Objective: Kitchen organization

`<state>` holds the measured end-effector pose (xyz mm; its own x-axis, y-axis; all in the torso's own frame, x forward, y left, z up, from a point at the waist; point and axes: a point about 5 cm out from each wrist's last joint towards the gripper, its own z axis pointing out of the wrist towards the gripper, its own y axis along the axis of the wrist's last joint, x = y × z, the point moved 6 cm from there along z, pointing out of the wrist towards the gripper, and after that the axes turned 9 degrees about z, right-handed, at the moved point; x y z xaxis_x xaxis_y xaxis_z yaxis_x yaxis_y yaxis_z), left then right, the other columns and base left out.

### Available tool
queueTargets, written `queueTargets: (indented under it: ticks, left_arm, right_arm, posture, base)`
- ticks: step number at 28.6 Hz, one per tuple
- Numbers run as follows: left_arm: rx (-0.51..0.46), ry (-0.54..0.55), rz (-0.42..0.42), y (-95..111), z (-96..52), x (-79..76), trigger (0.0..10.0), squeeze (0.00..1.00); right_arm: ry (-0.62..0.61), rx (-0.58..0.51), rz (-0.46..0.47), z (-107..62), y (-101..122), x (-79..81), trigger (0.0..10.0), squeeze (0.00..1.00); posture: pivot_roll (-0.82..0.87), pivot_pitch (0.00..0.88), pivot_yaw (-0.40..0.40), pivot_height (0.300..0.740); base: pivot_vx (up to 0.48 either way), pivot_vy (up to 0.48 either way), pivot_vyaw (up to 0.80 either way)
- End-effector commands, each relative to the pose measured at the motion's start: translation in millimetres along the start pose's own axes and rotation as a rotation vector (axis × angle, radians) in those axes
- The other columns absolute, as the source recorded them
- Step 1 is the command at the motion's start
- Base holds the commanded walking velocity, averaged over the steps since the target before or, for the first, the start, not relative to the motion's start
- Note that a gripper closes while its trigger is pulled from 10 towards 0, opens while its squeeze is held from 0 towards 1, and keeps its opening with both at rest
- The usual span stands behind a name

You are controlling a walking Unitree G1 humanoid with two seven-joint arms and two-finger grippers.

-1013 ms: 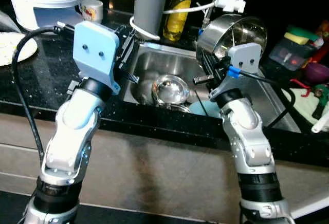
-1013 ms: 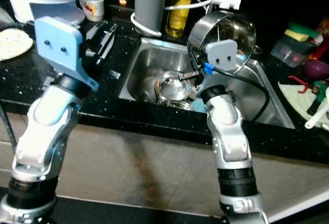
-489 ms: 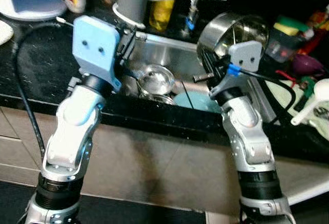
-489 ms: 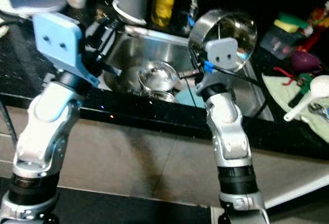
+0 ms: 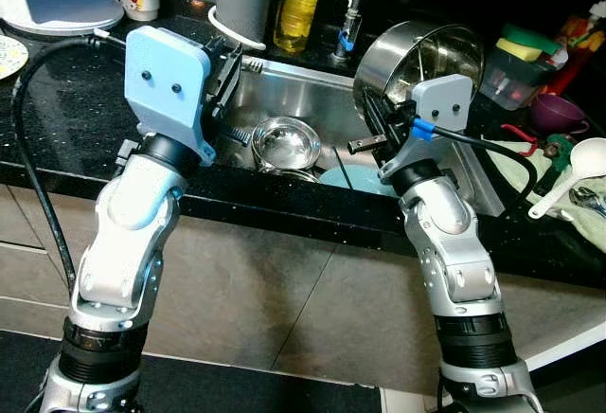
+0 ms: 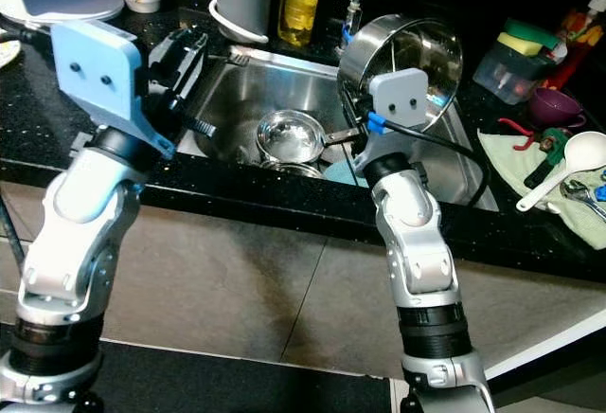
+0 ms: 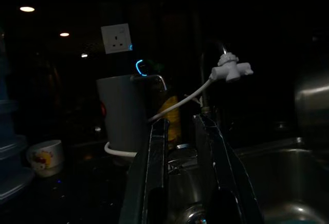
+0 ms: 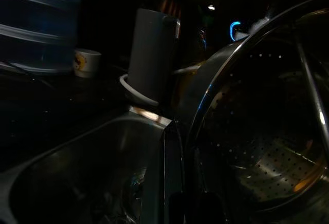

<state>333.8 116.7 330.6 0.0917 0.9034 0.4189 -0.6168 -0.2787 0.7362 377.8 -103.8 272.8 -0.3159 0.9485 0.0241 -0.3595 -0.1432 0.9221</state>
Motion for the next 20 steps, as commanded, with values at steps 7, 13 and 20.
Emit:
queueTargets:
  ticks: [7, 13, 20]
  left_arm:
    - [-0.02, -0.018, -0.001, 3.8, 3.7, -3.8, 10.0, 0.0]
    - [-0.015, -0.009, 0.008, 1.2, 4.0, -0.5, 10.0, 0.0]
    - [-0.01, -0.009, 0.015, -0.8, 3.9, 0.8, 10.0, 0.0]
  right_arm:
    - [-0.024, 0.001, -0.017, -2.9, 1.1, -8.1, 10.0, 0.0]
    - [-0.013, 0.005, -0.024, -2.4, 0.4, -5.1, 10.0, 0.0]
    - [-0.012, 0.016, -0.029, -2.5, -1.9, -5.0, 10.0, 0.0]
  posture:
    - [0.14, 0.015, -0.207, 0.74]
    - [0.14, 0.014, -0.209, 0.74]
    - [0.14, 0.011, -0.208, 0.74]
  base:
    - [0.0, 0.0, -0.36]
    - [0.0, 0.0, 0.0]
    - [0.0, 0.0, 0.0]
